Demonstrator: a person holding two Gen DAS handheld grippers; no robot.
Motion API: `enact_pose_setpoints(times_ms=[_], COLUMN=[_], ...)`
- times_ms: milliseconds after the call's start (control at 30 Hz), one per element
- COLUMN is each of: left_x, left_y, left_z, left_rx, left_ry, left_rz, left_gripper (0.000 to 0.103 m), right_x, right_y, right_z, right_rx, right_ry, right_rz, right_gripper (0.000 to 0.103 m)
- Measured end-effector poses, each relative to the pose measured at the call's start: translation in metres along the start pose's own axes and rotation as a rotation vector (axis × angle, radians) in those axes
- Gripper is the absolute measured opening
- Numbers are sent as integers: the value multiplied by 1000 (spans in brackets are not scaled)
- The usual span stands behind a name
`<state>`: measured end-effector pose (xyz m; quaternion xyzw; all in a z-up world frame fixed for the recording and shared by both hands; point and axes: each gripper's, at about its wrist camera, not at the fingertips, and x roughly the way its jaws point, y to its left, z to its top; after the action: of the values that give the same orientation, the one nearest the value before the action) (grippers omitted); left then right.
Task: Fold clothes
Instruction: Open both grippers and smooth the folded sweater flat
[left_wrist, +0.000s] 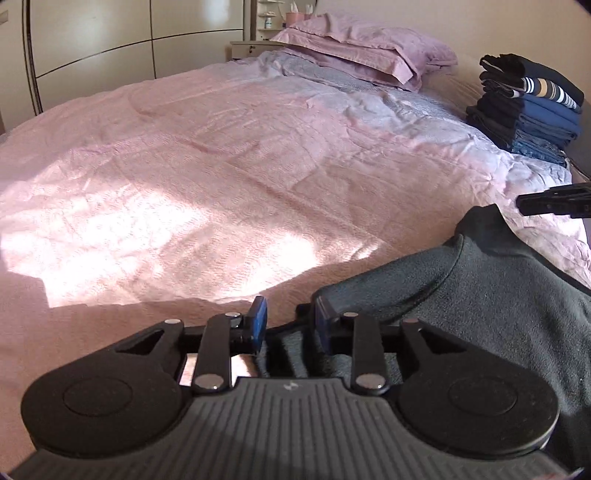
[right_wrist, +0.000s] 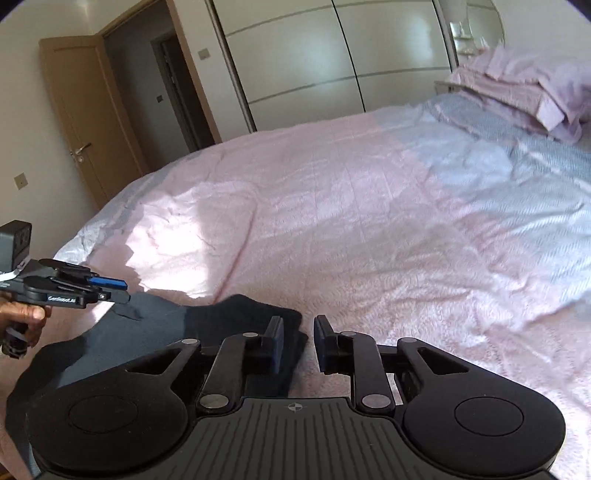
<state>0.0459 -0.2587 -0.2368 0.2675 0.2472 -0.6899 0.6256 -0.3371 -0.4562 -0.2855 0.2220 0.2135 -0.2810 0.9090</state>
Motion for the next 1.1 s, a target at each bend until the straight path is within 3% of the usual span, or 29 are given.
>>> enact_pose_setpoints(times_ms=[100,233,300,367,433,533,600,733,867,900,1000,1100], left_x=[-33,-71,-75,-68,-66,-69,-68,-76,-101,-108,-127,-137], left_y=[-12,-52,-70,-77,-71,-60,-62,-62,-83,-89,-108,-126], left_z=[-8,-39,-61,-85,-96,-98,-99,-98,-94,-94,-96,-102], left_rx=[17,69,99,137,100,9,9,-3,103,129,199,273], left_ry=[-15,-7,30,58,37,23,28,22,3,-8,-36,-44], left_rz=[-20,-100,-100,-63,-61,-49,-25,-8,54,61,64,76], left_gripper=[22,23,23,24,25,24,27,28,26,26,29,38], right_x=[-33,-45,-44,-35,-27,-55,-65,-60,-79,-82,-79,-64], right_y=[37,90,104,98,92,95,98,99,123,132,153,160], right_z=[-8,-41,-65,-82,-98,-96,-103,-122,-128,-131,-144,-151], right_rx=[-64,-158,-191,-172,-151,-152,-166,-246,-404,-460,-594,-626], right_ry=[-29,25,58,97,133,59,49,128,58,36,-3,41], right_rz=[75,180,188,180,171,107,104,62,-15,-45,-119,-106], right_gripper=[26,53,53,53,53,53,53,53,53,57,83,83])
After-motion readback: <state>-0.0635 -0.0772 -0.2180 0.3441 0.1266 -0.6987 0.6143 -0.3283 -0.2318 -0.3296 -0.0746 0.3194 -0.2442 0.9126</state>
